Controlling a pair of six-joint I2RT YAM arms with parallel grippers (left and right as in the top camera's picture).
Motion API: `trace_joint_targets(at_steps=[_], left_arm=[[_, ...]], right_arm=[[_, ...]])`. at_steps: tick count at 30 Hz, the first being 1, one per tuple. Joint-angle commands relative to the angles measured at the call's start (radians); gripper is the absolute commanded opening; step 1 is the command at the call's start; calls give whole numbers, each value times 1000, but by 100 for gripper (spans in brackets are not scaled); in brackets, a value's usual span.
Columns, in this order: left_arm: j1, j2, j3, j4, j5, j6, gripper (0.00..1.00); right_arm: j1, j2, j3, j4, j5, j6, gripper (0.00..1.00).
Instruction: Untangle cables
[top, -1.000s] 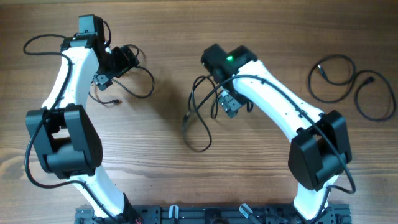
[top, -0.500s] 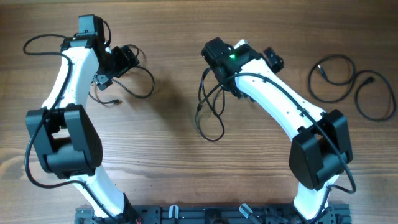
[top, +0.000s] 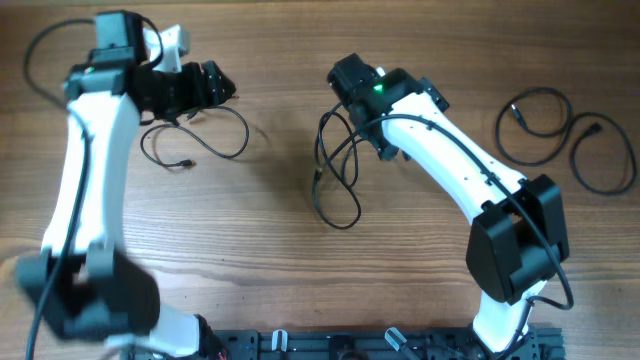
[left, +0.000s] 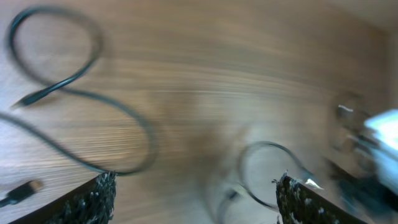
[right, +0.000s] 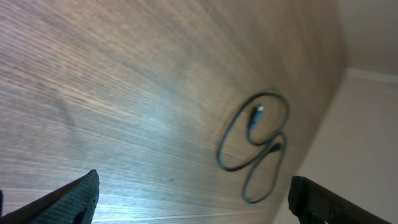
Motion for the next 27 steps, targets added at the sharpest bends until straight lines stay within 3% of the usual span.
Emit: trace_joint_targets(at_steps=[1, 5, 10, 13, 19, 22, 27], left_arm=[[-5, -90, 6, -43, 139, 130, 84], [-13, -86, 6, -87, 139, 178, 82], [-18, -31, 6, -84, 165, -34, 87], [-37, 11, 6, -89, 200, -92, 86], [-68, 98, 6, -65, 201, -265, 67], [-68, 144, 6, -54, 211, -357, 64], [-66, 190, 6, -55, 377, -368, 68]], right_arm=[[-32, -18, 14, 2, -139, -11, 100], [-51, -18, 14, 2, -328, -14, 99], [-58, -18, 14, 16, -455, -13, 100], [-58, -18, 14, 42, -515, -13, 100], [-56, -18, 14, 89, -828, -162, 100], [-56, -18, 14, 104, -940, -231, 100], [-55, -18, 14, 128, -1001, -299, 100]])
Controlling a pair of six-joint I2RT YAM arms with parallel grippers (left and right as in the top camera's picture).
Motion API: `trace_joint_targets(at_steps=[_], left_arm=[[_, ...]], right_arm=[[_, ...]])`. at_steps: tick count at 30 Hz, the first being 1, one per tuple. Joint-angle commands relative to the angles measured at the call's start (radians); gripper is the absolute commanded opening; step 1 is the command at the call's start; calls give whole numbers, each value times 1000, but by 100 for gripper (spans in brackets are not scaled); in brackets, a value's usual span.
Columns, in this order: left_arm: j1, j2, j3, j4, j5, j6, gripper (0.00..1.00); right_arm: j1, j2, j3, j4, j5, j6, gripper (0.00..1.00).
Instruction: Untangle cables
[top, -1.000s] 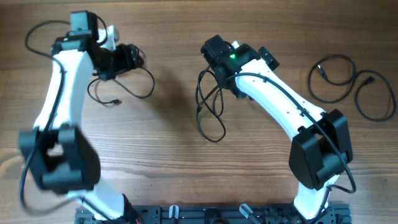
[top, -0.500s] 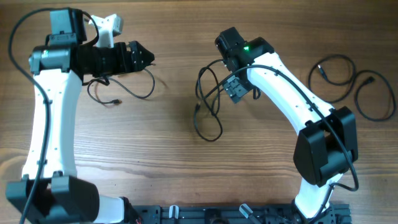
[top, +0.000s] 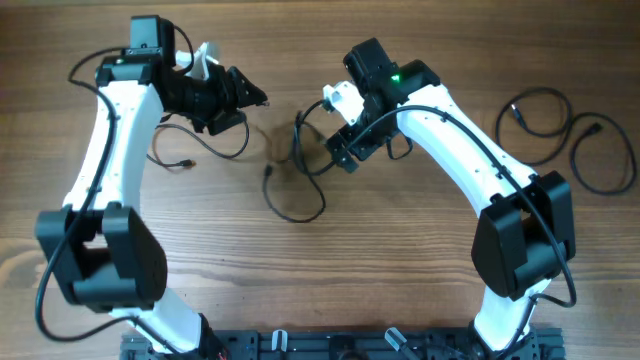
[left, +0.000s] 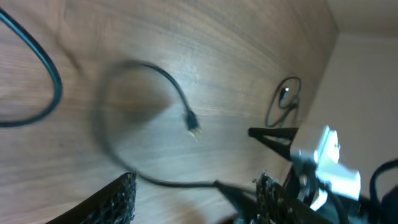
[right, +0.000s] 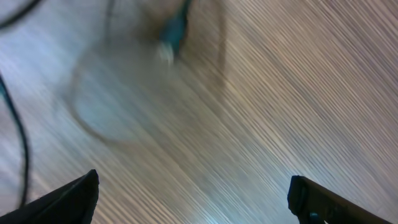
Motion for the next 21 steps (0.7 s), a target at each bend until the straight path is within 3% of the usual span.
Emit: trace_joint_targets(at_steps=[1, 12, 16, 21], left_arm=[[1, 32, -3, 3, 193, -65, 70], [1, 32, -3, 138, 446, -229, 70], [1, 32, -3, 135, 451, -220, 74], [1, 32, -3, 135, 444, -220, 70]], right_arm=[[0, -18, 14, 20, -129, -95, 100], [0, -18, 14, 32, -129, -94, 100], [0, -18, 14, 38, -129, -92, 100], [0, -18, 14, 50, -117, -93, 100]])
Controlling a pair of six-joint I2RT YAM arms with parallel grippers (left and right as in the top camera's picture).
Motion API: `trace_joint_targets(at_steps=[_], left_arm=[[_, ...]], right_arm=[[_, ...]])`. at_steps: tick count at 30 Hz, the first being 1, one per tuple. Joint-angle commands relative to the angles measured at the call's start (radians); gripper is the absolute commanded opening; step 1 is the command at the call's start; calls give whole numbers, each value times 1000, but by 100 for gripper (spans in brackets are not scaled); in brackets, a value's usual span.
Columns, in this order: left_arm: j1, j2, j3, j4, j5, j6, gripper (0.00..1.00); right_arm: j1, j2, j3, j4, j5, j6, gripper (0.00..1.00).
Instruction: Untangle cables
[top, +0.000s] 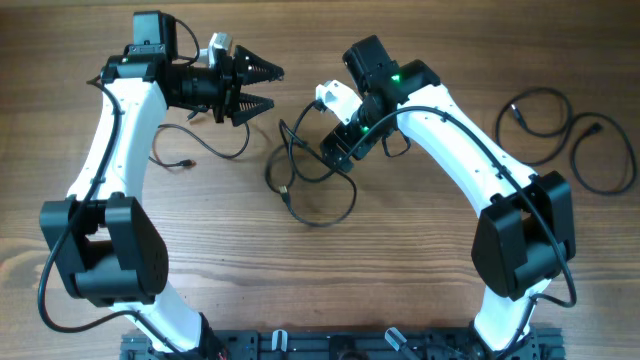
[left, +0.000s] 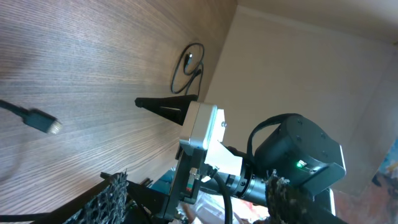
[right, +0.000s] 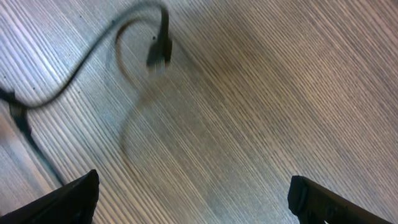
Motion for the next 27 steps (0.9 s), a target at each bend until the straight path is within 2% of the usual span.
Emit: trace_joint_targets(at_steps=[1, 7, 16, 27], left_arm=[[1, 1, -1, 3, 29, -10, 69], [2, 1, -1, 2, 22, -10, 67], [2, 1, -1, -37, 29, -24, 71], [2, 1, -1, -101, 60, -68, 70]], right_arm=[[0, -18, 14, 9, -19, -21, 100], [0, -18, 14, 28, 107, -13, 100], [0, -18, 14, 70, 268, 56, 100], [-1, -18, 14, 108, 282, 63, 100]])
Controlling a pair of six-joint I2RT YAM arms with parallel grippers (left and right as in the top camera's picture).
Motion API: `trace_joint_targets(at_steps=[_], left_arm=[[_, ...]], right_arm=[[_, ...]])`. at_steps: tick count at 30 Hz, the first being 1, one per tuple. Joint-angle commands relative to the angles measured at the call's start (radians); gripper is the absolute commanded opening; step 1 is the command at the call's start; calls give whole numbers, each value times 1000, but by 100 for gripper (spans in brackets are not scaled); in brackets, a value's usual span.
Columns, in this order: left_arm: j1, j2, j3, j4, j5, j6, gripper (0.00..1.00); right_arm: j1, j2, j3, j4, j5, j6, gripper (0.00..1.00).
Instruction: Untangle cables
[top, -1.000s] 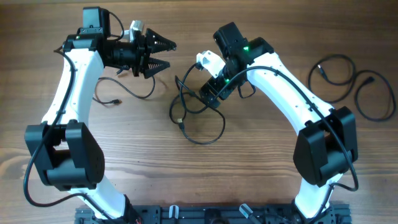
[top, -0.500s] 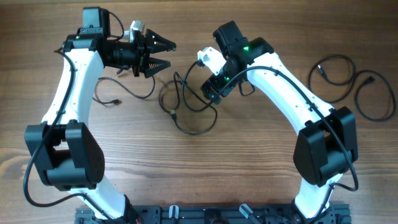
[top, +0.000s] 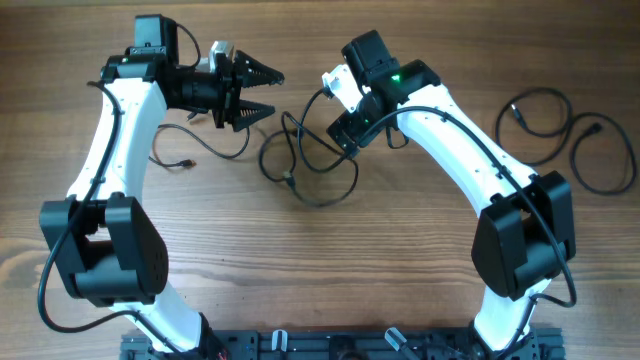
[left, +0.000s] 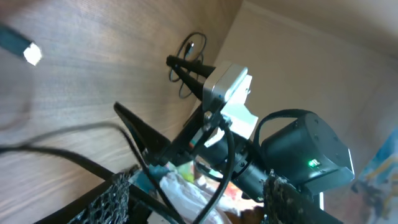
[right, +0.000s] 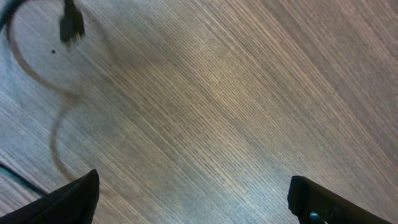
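Observation:
A black cable tangle (top: 300, 160) lies mid-table, one plug (top: 288, 182) at its lower edge; that plug shows as (right: 71, 25). Its strands rise to my right gripper (top: 338, 130), which hangs over the tangle's right end. In the right wrist view this gripper (right: 199, 199) is open, with only bare wood between its fingertips. My left gripper (top: 270, 90) is open, pointing right at the tangle and the right gripper. From the left wrist, cable strands (left: 230, 149) cross near the left gripper (left: 196, 199), with a plug (left: 22, 48) at the upper left. Whether a strand hooks a finger is unclear.
A second thin black cable (top: 190, 150) lies under the left arm. Two more looped cables (top: 560, 130) rest at the far right. The wooden table (top: 420, 260) runs to a black rail (top: 340, 345) along the near edge.
The right gripper has shifted slightly up and away, and the tangle has spread a little to the left. The left gripper stays open in nearly the same spot, now with strands close before it.
At first the left gripper was over the left cable and the right gripper held over a loop right of centre. Later both grippers stood closer together, with the loop further left. Then the left gripper faced the right one, open, and the tangle now lies between them.

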Motion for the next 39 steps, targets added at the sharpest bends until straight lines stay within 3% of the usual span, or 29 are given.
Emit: trace_joint_targets(at_steps=[1, 16, 27, 32, 39], left_arm=[[2, 1, -1, -28, 47, -26, 70], [2, 1, -1, -132, 95, -26, 63], [1, 1, -1, -172, 94, -26, 66], [1, 1, -1, -127, 85, -26, 66], [1, 1, -1, -118, 82, -26, 66]], right_arm=[[-1, -18, 14, 19, 17, 17, 100], [-5, -18, 14, 39, 58, 38, 100], [-5, -18, 14, 64, 56, 64, 100], [-4, -18, 14, 86, -117, 65, 100], [-4, -18, 14, 93, -174, 94, 100]])
